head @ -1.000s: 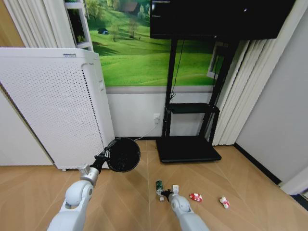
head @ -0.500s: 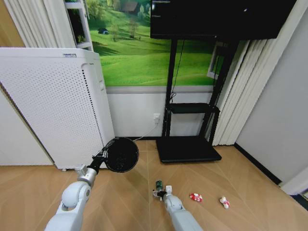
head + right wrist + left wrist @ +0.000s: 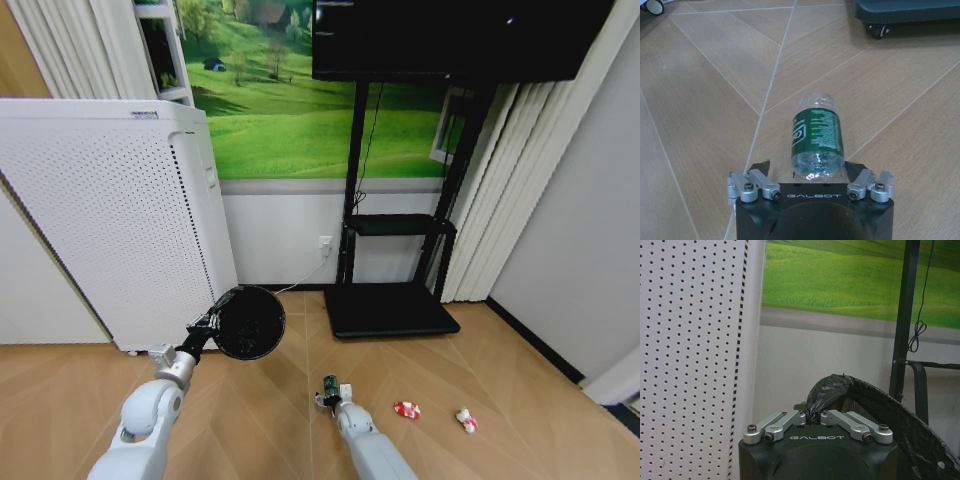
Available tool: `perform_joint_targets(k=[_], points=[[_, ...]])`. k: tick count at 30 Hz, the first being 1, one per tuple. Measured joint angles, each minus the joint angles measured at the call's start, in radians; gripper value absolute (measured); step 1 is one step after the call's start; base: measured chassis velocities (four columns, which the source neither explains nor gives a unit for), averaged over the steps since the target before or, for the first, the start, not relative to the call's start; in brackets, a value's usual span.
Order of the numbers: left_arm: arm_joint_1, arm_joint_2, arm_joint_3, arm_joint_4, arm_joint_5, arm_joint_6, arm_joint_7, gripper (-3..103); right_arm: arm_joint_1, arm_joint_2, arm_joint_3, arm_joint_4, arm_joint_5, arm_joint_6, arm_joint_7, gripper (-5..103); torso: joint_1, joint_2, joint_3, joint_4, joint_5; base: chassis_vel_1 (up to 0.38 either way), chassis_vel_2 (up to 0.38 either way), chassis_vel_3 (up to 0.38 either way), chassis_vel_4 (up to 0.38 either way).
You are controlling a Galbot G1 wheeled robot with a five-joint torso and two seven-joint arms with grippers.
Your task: Pick up the trash bin and place the garbage on the floor into it.
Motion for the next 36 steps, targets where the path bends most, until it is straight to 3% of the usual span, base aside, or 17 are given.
perform_joint_targets(k=[4,10,12,16,21,27,36], points=[[-0.002,0.0,0.0,0.0,0.0,0.0,0.001,7,0.0,-0.003,0.0,-0.003,0.0,0.011,0.003,71,0.0,0.0,0.0,-0.0001,0.0,0.0,0.0,0.0,0.0],[-0.007,0.0,0.004,0.007,-0.001,0.0,0.005,7,-0.02,-0.021,0.007,0.025,0.0,0.018,0.011,44,0.0,0.0,0.0,0.0,0.0001,0.0,0.0,0.0,0.0],[-0.007,0.0,0.004,0.008,-0.001,0.0,0.005,7,-0.029,-0.027,0.009,0.041,0.001,0.018,0.012,44,0.0,0.0,0.0,0.0,0.0001,0.0,0.0,0.0,0.0],[-0.011,0.0,0.002,0.019,-0.004,0.0,0.007,7,-0.075,-0.065,0.026,0.15,0.0,0.017,0.016,29,0.0,0.0,0.0,0.0,0.0003,0.0,0.0,0.0,0.0],[-0.021,-0.001,0.0,0.04,-0.005,-0.002,0.011,7,-0.115,-0.103,0.091,0.294,0.012,0.005,0.017,22,0.0,0.0,0.0,0.0,0.0003,0.0,0.0,0.0,0.0],[-0.05,-0.005,0.025,0.089,-0.003,-0.01,0.011,7,-0.165,-0.157,0.212,0.489,0.047,-0.003,0.018,22,0.0,0.0,0.0,-0.0002,0.0001,0.0,0.0,0.0,0.0],[-0.13,-0.033,0.104,0.182,0.035,-0.02,-0.005,7,-0.188,-0.219,0.265,0.761,0.2,-0.064,0.016,22,0.0,0.0,0.0,0.0004,0.0005,0.0,0.0,0.0,0.0]])
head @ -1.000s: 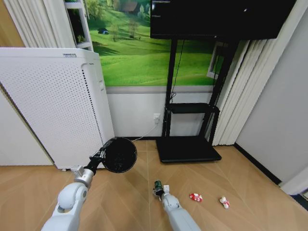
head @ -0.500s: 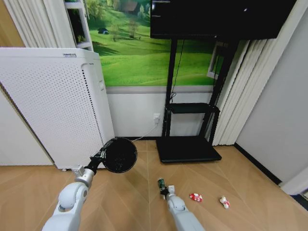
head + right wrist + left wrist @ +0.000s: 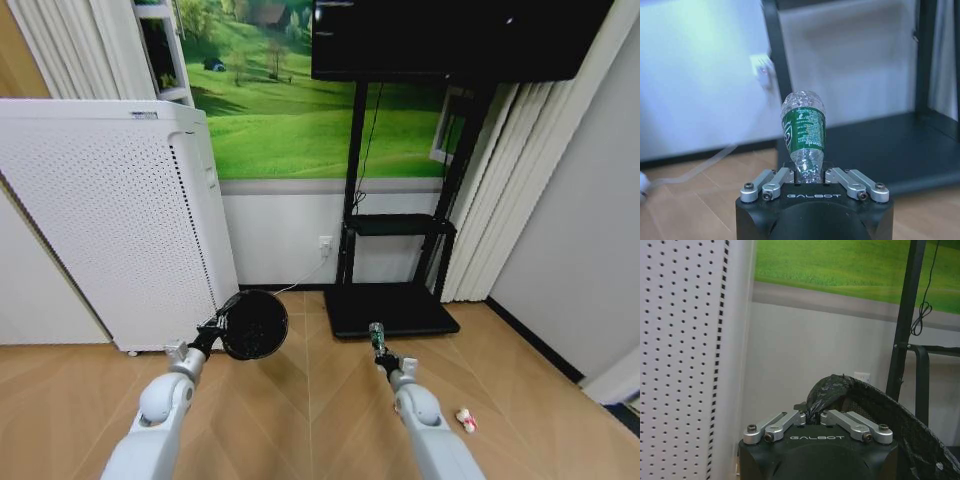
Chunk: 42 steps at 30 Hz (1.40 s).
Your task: Pick up the trash bin and place the garbage on the floor into it.
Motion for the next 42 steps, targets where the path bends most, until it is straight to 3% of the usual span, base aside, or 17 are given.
perform_joint_targets(k=[5,11,20,34,36,39,41,42], points=[[-0.067,-0.014,0.075,0.056,0.023,0.0,-0.011,7,-0.019,-0.01,0.002,0.111,0.046,-0.033,0.001,22,0.0,0.0,0.0,-0.0002,-0.0002,0.0,0.0,0.0,0.0],[-0.227,-0.076,0.245,0.198,0.066,-0.008,-0.025,7,-0.067,-0.009,-0.007,0.245,0.058,-0.054,0.002,22,0.0,0.0,0.0,-0.0007,-0.0002,0.0,0.0,0.0,0.0],[-0.306,-0.141,0.396,0.272,0.086,-0.024,-0.031,7,-0.011,0.028,-0.088,0.244,0.02,-0.081,-0.017,22,0.0,0.0,0.0,-0.0007,-0.0002,0.0,0.0,0.0,0.0],[-0.309,-0.193,0.418,0.322,0.114,-0.051,-0.021,7,0.018,0.035,-0.166,0.203,-0.034,-0.09,-0.018,19,0.0,0.0,0.0,-0.0004,-0.0004,0.0,0.0,0.0,0.0],[-0.31,-0.195,0.417,0.321,0.114,-0.052,-0.022,7,0.015,0.035,-0.173,0.198,-0.042,-0.084,-0.02,24,0.0,0.0,0.0,-0.0004,-0.0005,0.0,0.0,0.0,0.0],[-0.305,-0.191,0.414,0.307,0.114,-0.052,-0.022,7,0.014,0.037,-0.184,0.183,-0.056,-0.074,-0.022,40,0.0,0.0,0.0,-0.0005,-0.0005,0.0,0.0,0.0,0.0],[-0.303,-0.189,0.412,0.304,0.114,-0.051,-0.022,7,0.016,0.038,-0.187,0.18,-0.059,-0.073,-0.022,40,0.0,0.0,0.0,-0.0004,-0.0004,0.0,0.0,0.0,0.0],[-0.3,-0.185,0.409,0.301,0.114,-0.051,-0.023,7,0.018,0.039,-0.189,0.177,-0.06,-0.073,-0.022,46,0.0,0.0,0.0,-0.0004,-0.0005,0.0,0.0,0.0,0.0]])
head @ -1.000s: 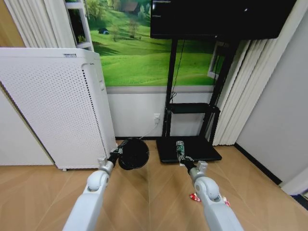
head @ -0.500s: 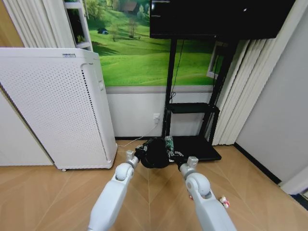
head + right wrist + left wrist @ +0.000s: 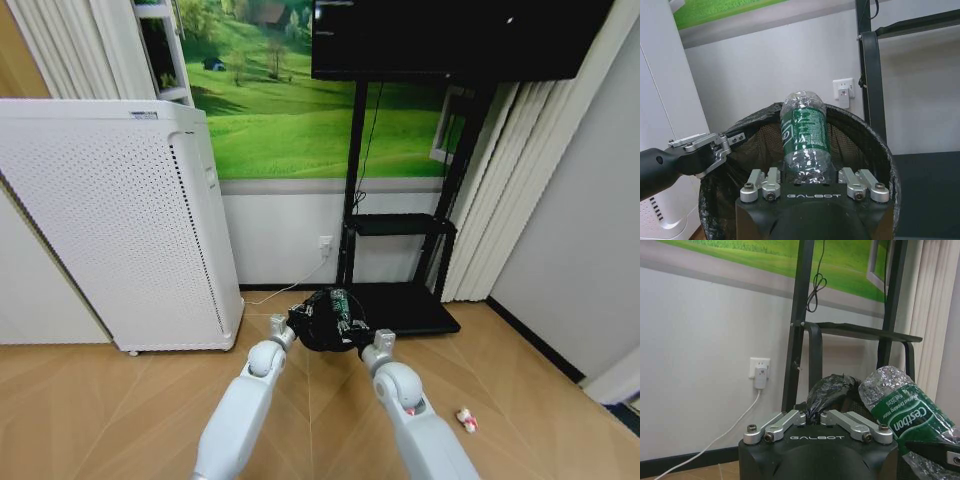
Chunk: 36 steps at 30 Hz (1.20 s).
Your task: Pick up the trash bin and place the garbage on the floor into it.
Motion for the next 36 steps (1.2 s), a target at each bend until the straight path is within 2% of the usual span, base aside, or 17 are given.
perform_joint_targets(k=[1,2,4,5,8,9,12,14,19,22,28,36], points=[[0.002,0.002,-0.003,-0.002,0.0,0.0,0.0,7,0.003,0.0,-0.002,-0.001,0.0,0.0,0.0,51,0.0,0.0,0.0,0.0,0.0,0.0,0.0,0.0,0.0],[0.002,0.002,-0.003,-0.002,0.0,0.0,0.0,7,0.003,0.0,-0.002,-0.001,0.0,0.0,0.0,51,0.0,0.0,0.0,0.0,0.0,0.0,0.0,0.0,0.0],[0.006,0.006,-0.008,-0.004,0.0,0.0,0.001,7,0.007,0.002,-0.003,-0.001,0.0,0.0,0.0,62,0.0,0.0,0.0,0.0,-0.0001,0.0,0.0,0.0,0.0],[0.006,0.006,-0.008,-0.004,0.0,0.0,0.001,7,0.007,0.002,-0.003,-0.001,0.0,0.0,0.0,62,0.0,0.0,0.0,0.0,-0.0001,0.0,0.0,0.0,0.0],[0.007,0.006,-0.011,-0.005,0.001,0.001,0.003,7,0.007,0.002,-0.003,0.003,0.0,0.0,0.0,78,0.0,0.0,0.0,0.0,0.0,0.0,0.0,0.0,0.0],[0.007,0.006,-0.011,-0.005,0.001,0.001,0.003,7,0.007,0.002,-0.003,0.003,0.0,0.0,0.0,78,0.0,0.0,0.0,0.0,0.0,0.0,0.0,0.0,0.0],[0.009,0.007,-0.013,-0.01,0.001,0.001,0.003,7,0.006,0.002,0.008,0.015,0.0,0.002,0.007,94,0.0,0.0,0.0,0.0,0.0,0.0,0.0,0.0,0.0],[0.012,0.01,-0.016,-0.015,0.001,0.001,0.003,7,0.005,0.003,0.018,0.023,0.0,0.003,0.015,97,0.0,0.0,0.0,-0.0001,-0.0001,0.0,0.0,0.0,0.0],[0.048,0.031,-0.079,-0.032,0.023,-0.001,0.003,7,-0.024,-0.006,0.079,0.06,-0.011,0.022,0.082,100,0.0,0.0,0.0,-0.0001,-0.0002,0.0,0.0,0.0,0.0],[0.06,0.038,-0.104,-0.039,0.031,-0.004,0.002,7,-0.035,-0.009,0.095,0.059,-0.033,0.035,0.094,100,0.0,0.0,0.0,0.0,-0.0001,0.0,0.0,0.0,0.0],[0.131,0.09,-0.201,-0.127,0.02,0.007,0.0,7,-0.092,-0.01,0.148,-0.034,-0.173,0.101,0.12,100,0.0,0.0,0.0,0.0,0.0,0.0,0.0,0.0,0.0],[0.175,0.108,-0.226,-0.177,0.009,0.016,0.0,7,-0.095,0.001,0.151,-0.086,-0.172,0.109,0.117,100,0.0,0.0,0.0,0.0001,-0.0001,0.0,0.0,0.0,0.0]])
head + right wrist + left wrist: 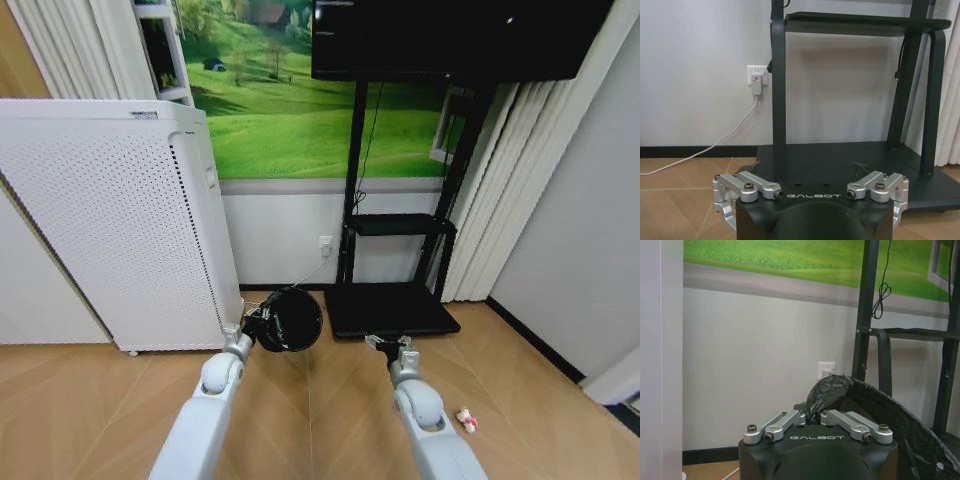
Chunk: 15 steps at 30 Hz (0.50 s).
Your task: Pick up the trash bin and place the garbage on the floor into it.
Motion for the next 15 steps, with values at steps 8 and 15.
perform_joint_targets(k=[8,15], points=[[0.014,0.002,0.003,-0.022,0.002,0.003,0.001,7,0.009,0.003,-0.007,0.0,0.017,0.0,-0.009,100,0.0,0.0,0.0,0.0001,-0.0001,-0.028,-0.02,0.022,0.019],[0.021,0.005,0.004,-0.027,0.004,0.004,0.001,7,0.003,0.002,-0.009,0.001,0.017,0.017,-0.013,100,0.0,0.0,0.0,-0.0001,0.0,-0.157,-0.133,0.152,0.142]])
